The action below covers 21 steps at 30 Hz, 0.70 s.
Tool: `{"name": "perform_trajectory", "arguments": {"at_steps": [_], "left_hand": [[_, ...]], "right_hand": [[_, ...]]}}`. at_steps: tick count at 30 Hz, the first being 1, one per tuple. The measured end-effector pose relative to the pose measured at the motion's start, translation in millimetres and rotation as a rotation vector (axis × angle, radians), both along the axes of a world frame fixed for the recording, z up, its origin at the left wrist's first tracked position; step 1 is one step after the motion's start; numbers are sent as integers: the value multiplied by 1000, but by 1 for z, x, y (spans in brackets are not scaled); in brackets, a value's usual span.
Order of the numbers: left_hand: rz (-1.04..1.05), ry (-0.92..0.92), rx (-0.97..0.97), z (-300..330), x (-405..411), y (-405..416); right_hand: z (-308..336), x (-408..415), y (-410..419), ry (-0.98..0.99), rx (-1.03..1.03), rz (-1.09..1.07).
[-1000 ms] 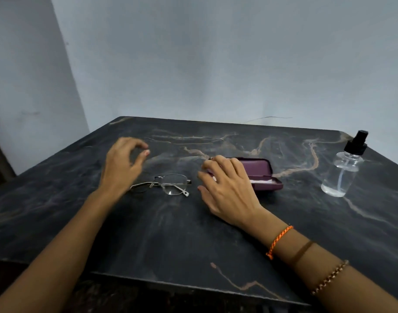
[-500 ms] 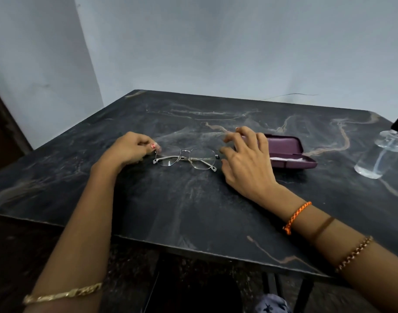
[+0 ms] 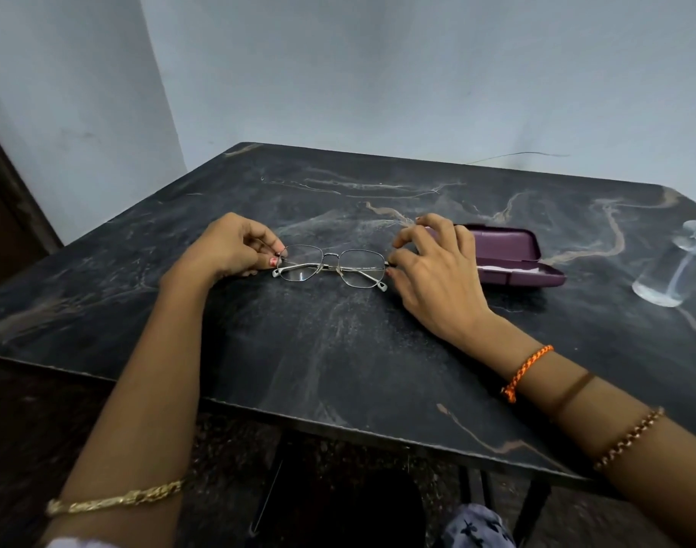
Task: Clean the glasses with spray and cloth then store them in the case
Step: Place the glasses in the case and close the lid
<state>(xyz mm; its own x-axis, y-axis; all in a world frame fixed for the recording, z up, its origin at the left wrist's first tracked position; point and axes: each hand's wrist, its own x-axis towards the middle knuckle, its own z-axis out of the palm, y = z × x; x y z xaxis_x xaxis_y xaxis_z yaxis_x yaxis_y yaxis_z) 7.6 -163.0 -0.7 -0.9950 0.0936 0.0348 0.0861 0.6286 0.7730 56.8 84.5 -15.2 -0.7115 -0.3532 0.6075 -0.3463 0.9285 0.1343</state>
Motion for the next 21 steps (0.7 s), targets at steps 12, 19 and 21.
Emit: {"name": "perform_trajectory", "arguments": {"at_steps": [12, 19, 21], "left_hand": [[35, 242, 313, 1, 8, 16], [-21, 332, 603, 6, 18, 51], [-52, 338, 678, 11, 20, 65]], "right_hand": [[10, 12, 8, 127, -119, 20], [30, 13, 39, 249, -368, 47], [33, 13, 52, 242, -413, 59]]}}
